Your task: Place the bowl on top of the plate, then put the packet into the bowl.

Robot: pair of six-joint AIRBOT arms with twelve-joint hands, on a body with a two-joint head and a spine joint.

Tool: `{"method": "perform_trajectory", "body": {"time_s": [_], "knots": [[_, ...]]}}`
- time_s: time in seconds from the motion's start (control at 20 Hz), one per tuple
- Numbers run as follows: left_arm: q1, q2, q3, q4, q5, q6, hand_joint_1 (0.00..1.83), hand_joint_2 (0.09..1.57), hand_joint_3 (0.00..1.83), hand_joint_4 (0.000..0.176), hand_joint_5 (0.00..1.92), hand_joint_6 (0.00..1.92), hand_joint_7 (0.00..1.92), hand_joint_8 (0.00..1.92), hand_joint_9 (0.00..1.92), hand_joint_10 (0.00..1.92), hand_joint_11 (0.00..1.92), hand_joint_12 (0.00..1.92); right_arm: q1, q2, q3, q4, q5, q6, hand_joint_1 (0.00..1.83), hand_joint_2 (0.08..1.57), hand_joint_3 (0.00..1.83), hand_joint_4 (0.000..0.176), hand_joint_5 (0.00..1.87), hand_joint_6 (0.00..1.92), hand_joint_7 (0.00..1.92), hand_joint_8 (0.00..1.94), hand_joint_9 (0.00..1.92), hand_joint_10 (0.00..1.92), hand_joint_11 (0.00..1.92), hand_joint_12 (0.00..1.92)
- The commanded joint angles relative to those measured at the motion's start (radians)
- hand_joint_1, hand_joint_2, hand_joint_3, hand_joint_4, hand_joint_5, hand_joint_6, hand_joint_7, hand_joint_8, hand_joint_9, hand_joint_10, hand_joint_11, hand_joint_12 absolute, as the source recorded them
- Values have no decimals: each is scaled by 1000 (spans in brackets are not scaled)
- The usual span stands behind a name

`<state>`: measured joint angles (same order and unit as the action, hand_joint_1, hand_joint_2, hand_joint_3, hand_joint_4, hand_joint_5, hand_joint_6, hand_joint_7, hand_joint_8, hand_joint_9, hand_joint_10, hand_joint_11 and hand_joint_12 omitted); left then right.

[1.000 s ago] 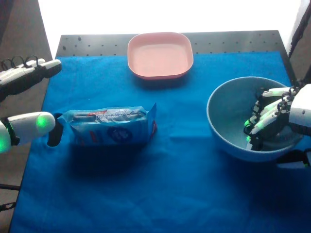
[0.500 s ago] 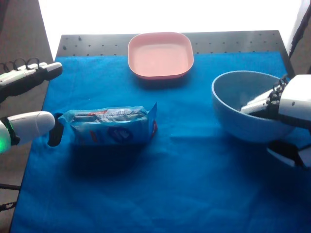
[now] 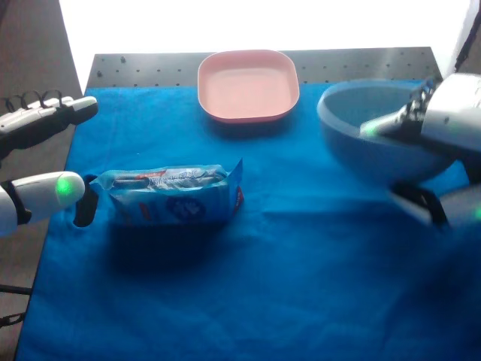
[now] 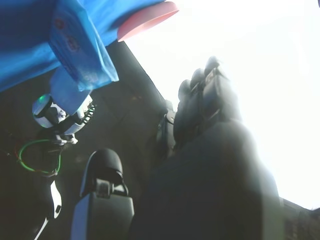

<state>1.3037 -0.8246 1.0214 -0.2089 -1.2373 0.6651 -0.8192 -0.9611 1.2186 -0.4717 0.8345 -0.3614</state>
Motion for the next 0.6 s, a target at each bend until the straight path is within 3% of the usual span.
{"method": "perform_trajectory", "body": {"time_s": [0.0, 0.05, 0.1, 0.15, 0.25, 0.3, 0.35, 0.4, 0.45, 0.5, 0.55], "knots": [[-8, -5, 5, -12, -128, -5, 106, 1197, 4, 159, 149, 2, 100, 3, 66, 5, 35, 37, 21, 0, 6, 68, 136, -18, 869, 1125, 685, 0, 529, 1921, 1206, 1941, 1367, 1921, 1371, 1921], [-8, -5, 6, -12, -127, -5, 103, 1199, 4, 164, 150, 2, 103, 4, 71, 6, 43, 41, 29, -1, 7, 83, 141, -36, 908, 999, 895, 0, 612, 1921, 1265, 1941, 1403, 1921, 1384, 1921], [-8, -6, 6, -12, -127, -5, 110, 1201, 4, 160, 158, 5, 107, 5, 74, 7, 36, 41, 40, -5, 10, 97, 144, -51, 1072, 1120, 690, 0, 971, 1921, 1294, 1941, 1415, 1921, 1340, 1921], [-8, -6, 7, -12, -127, -5, 113, 1203, 4, 150, 159, 4, 110, 5, 76, 7, 34, 41, 53, -16, 20, 105, 144, -63, 1097, 1202, 525, 0, 1036, 1921, 1275, 1941, 1394, 1921, 1305, 1921], [-8, -7, 9, -12, -125, -6, 100, 1207, 5, 146, 159, 3, 117, 6, 82, 7, 29, 43, 86, -56, 58, 110, 143, -64, 1300, 1153, 443, 0, 1011, 1921, 1251, 1941, 1384, 1921, 1371, 1921], [-8, -7, 9, -11, -125, -6, 98, 1210, 6, 141, 159, 2, 121, 7, 83, 7, 30, 46, 96, -69, 71, 110, 142, -64, 1036, 937, 956, 0, 759, 1921, 1306, 1941, 1463, 1921, 1484, 1921], [-9, -7, 10, -10, -125, -7, 99, 1211, 5, 143, 157, 1, 120, 5, 79, 4, 25, 45, 115, -92, 93, 112, 139, -64, 984, 883, 1080, 0, 714, 1921, 1334, 1941, 1491, 1921, 1510, 1921], [-9, -8, 11, -10, -125, -8, 101, 1214, 6, 144, 154, 0, 113, 2, 69, 0, 17, 43, 131, -110, 109, 112, 132, -65, 958, 905, 1057, 0, 683, 1921, 1313, 1941, 1451, 1921, 1458, 1921], [-9, -8, 11, -10, -125, -9, 100, 1212, 4, 149, 155, 1, 115, 2, 70, 1, 18, 45, 145, -124, 122, 113, 121, -66, 995, 1168, 763, 0, 966, 1921, 1308, 1941, 1437, 1921, 1451, 1921], [-9, -9, 12, -10, -125, -10, 84, 1210, 3, 151, 156, 1, 128, 7, 82, 6, 32, 54, 165, -146, 141, 113, 103, -69, 1125, 755, 1314, 0, 872, 1880, 1054, 1941, 1367, 1921, 1411, 1921], [-9, -11, 14, -10, -124, -12, 85, 1204, 0, 157, 158, 1, 124, 4, 72, 1, 13, 50, 191, -182, 174, 112, 75, -76, 1174, 596, 1566, 4, 917, 1906, 1051, 1941, 1344, 1921, 1398, 1921]]}}
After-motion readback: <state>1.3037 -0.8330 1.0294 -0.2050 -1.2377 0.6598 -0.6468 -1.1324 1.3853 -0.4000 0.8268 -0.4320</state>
